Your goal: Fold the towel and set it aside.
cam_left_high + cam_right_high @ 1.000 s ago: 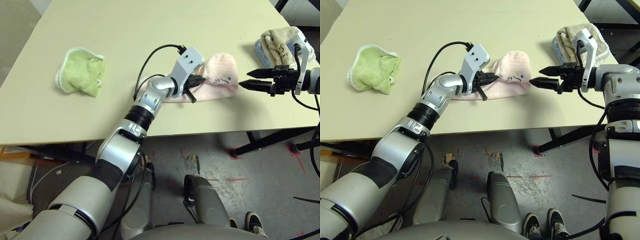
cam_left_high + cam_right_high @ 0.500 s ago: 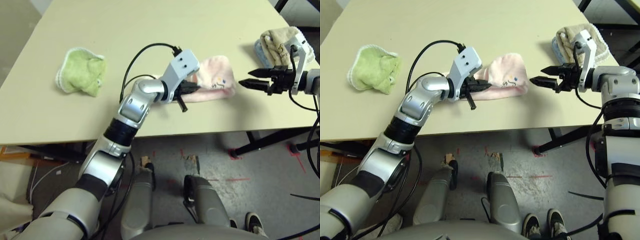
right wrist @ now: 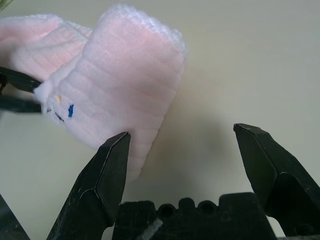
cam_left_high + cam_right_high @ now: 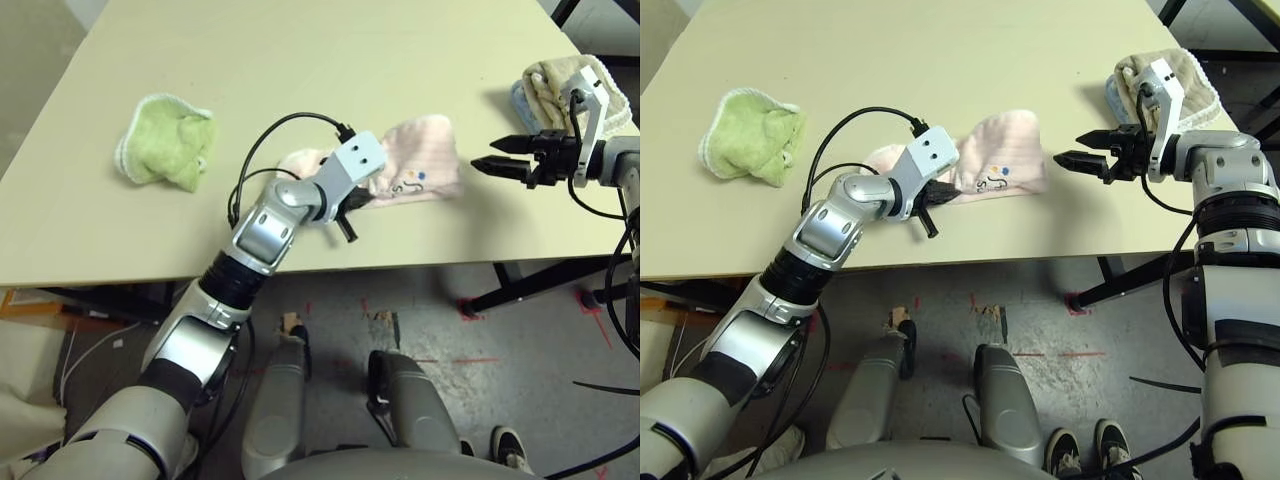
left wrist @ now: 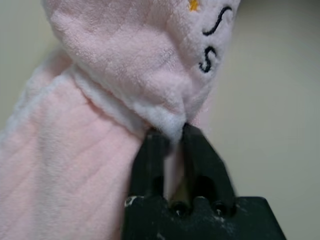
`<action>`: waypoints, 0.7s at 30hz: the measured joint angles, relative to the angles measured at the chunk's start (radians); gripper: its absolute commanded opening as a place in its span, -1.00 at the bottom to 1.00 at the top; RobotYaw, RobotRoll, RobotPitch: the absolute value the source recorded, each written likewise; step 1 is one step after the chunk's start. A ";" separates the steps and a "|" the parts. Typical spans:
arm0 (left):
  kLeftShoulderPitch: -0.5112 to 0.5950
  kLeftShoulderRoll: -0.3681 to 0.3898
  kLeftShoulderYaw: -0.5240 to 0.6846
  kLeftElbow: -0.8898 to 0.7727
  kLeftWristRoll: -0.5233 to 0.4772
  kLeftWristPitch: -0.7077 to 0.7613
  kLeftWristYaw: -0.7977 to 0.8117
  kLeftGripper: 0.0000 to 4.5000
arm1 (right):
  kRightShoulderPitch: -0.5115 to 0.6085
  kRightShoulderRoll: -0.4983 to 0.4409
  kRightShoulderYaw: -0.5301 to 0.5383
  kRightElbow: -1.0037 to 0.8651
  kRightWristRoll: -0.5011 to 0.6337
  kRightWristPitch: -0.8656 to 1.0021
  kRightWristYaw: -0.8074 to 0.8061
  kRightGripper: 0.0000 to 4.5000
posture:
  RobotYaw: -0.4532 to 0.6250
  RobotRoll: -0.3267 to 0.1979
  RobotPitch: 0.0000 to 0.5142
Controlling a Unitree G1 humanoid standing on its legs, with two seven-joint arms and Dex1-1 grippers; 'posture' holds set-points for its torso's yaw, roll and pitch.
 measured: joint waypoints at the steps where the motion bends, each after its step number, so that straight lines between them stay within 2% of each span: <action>1: 0.005 -0.008 0.001 -0.008 -0.011 0.012 -0.004 -0.05 | 0.000 0.000 0.000 0.000 0.000 -0.001 -0.001 1.00 | -0.04 0.25 -0.22; 7: 0.017 -0.022 0.028 -0.056 -0.076 0.058 -0.026 0.98 | 0.000 0.000 0.000 0.000 0.000 -0.005 -0.005 1.00 | -0.04 0.25 -0.22; 14: -0.006 0.014 0.126 -0.192 -0.176 0.130 -0.049 0.99 | -0.013 0.000 -0.008 0.020 0.002 -0.007 -0.024 1.00 | -0.04 0.25 -0.23; 20: -0.076 0.028 0.209 -0.224 -0.240 0.155 -0.043 0.99 | -0.042 0.014 -0.068 0.039 0.035 0.001 -0.035 1.00 | -0.03 0.25 -0.23; 21: -0.092 0.027 0.214 -0.221 -0.246 0.156 -0.036 0.92 | -0.049 0.022 -0.082 0.039 0.046 0.006 -0.036 1.00 | -0.03 0.25 -0.23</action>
